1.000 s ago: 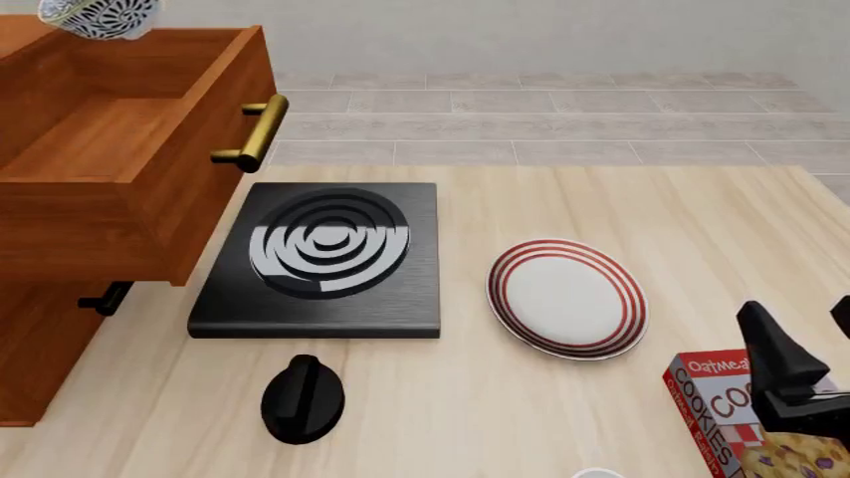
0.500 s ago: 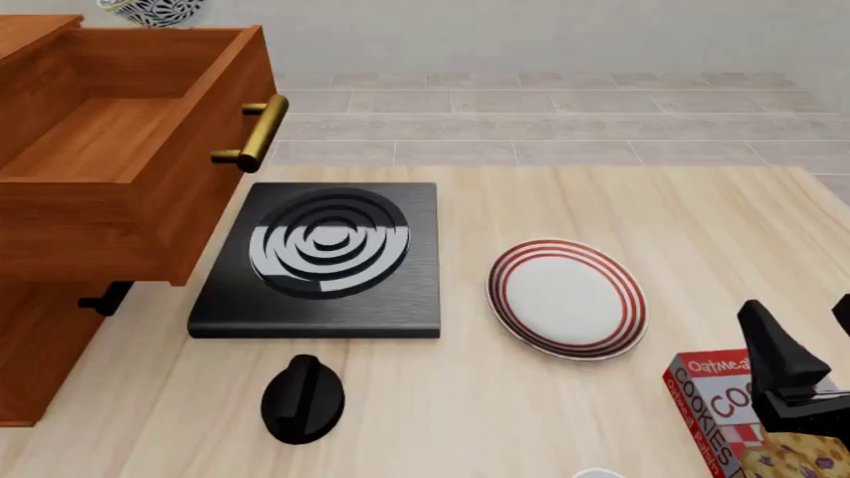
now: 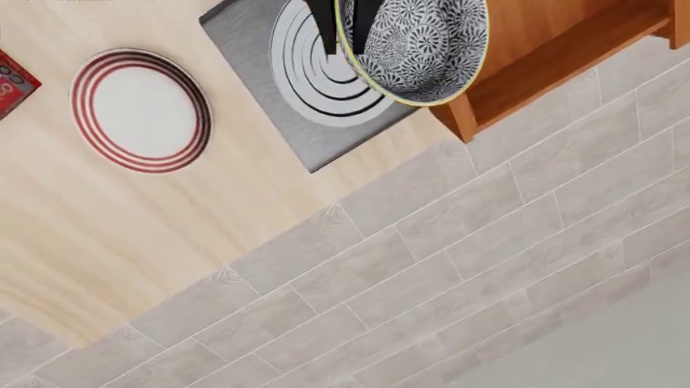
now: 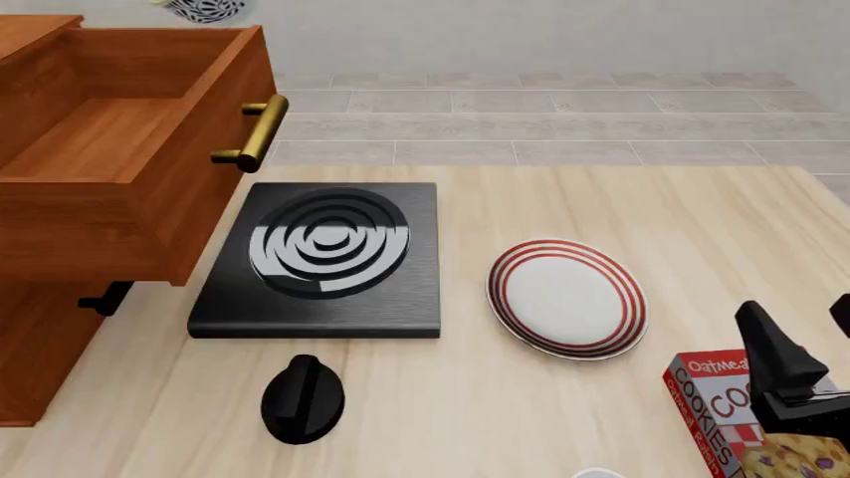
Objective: Pick the akita bowl in the top layer of the wooden cabinet and place it on the plate.
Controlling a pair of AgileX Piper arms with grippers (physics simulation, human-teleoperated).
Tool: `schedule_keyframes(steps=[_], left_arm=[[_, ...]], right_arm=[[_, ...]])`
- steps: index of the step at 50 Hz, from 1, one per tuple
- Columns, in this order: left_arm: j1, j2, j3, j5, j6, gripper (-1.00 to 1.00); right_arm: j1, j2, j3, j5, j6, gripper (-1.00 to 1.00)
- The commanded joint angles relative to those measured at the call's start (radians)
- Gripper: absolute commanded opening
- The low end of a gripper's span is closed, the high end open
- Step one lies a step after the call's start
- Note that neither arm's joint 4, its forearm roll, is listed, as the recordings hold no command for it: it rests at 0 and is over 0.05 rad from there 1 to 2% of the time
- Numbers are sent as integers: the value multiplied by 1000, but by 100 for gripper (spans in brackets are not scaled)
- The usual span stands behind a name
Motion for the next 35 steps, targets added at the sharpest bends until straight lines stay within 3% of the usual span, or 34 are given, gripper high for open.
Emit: schedule_keyframes(steps=[1, 35], left_arm=[[-27, 0, 7, -26, 28, -100], [-118, 26, 88, -118, 87, -100]], right_arm=[[4, 6, 2, -2, -4, 100], [19, -38, 2, 34, -19, 100]])
